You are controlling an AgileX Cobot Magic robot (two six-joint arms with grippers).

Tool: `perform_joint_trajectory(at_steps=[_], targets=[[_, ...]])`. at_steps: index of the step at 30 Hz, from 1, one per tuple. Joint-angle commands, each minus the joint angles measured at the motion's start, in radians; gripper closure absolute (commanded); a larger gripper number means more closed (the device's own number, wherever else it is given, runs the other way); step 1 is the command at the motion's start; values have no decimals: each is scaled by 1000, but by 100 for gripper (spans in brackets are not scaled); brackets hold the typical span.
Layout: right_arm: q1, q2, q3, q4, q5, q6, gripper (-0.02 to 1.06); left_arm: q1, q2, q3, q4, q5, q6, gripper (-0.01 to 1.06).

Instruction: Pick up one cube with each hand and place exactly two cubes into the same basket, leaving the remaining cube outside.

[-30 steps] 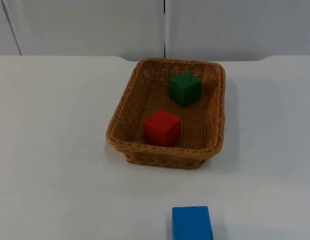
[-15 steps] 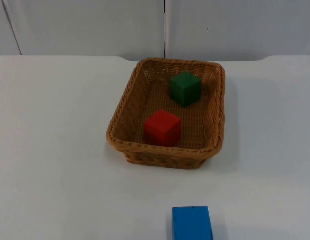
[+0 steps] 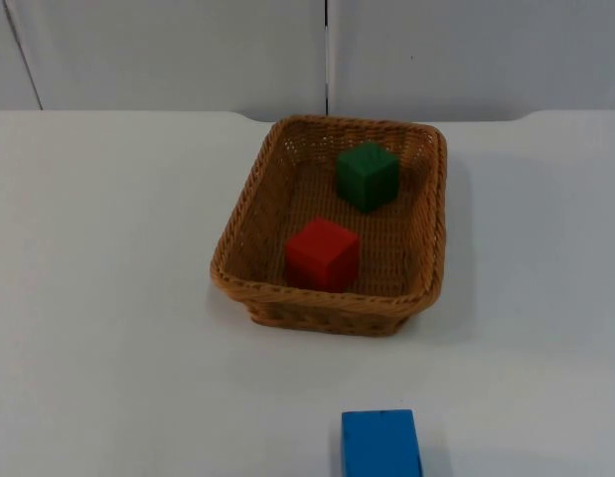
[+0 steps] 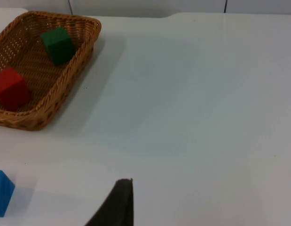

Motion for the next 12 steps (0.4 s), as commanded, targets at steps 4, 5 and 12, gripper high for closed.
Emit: perform_joint_trajectory(at_steps=[4,5,12], targets=[[-8,-4,1,-3,-5,3,-1,49,-4,6,5,-4,-5,0],[-8,-4,1,-3,-5,3,-1,66,-4,6,5,-4,-5,0],[-8,-4,1,-3,-5,3,-1,150,-4,6,5,-4,-5,0]])
